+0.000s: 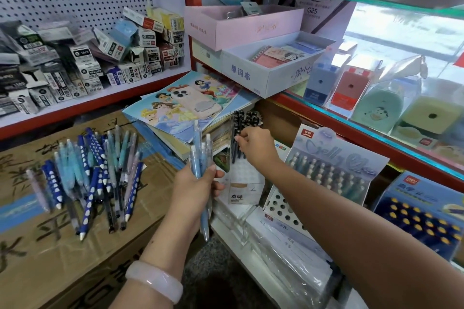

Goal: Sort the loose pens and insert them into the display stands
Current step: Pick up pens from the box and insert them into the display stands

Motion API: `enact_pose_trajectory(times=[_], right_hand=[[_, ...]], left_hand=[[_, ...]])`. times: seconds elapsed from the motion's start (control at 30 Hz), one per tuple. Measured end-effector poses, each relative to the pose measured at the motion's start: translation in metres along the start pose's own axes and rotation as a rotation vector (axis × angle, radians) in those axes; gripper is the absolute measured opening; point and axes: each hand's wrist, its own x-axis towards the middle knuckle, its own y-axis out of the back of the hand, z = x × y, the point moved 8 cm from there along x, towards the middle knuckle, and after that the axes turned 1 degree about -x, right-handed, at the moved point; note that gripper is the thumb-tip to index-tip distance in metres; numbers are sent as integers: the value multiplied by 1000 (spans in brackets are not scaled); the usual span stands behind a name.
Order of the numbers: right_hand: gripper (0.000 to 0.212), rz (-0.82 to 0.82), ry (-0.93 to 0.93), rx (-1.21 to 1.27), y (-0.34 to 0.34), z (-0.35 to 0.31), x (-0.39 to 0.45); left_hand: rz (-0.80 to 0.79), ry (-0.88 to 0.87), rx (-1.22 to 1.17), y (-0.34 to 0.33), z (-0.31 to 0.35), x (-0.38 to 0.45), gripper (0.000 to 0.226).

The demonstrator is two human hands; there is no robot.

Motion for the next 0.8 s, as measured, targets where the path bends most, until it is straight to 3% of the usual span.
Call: enact_pose_trajectory(times=[0.13, 0.2, 0.33, 0.43, 0.57, 0.8], right_hand=[[27, 44, -17, 12, 23, -6, -5], [31, 25, -21, 156, 32, -12, -13], [25, -332, -61, 563, 15, -33, -36], [16, -421, -77, 650, 15, -36, -46], [14, -364, -106, 652, 39, -24, -52], [17, -25, -146, 527, 132, 26, -63]], left_hand=[[-18, 59, -126, -3, -2, -3, 8], [-49, 79, -164, -6, -2, -5, 7], [-141, 82, -189, -19, 1, -14, 8], [-189, 87, -197, -29, 1, -22, 11], [-226, 110, -226, -40, -4, -31, 11], [-228, 139, -104, -55, -23, -44, 9]])
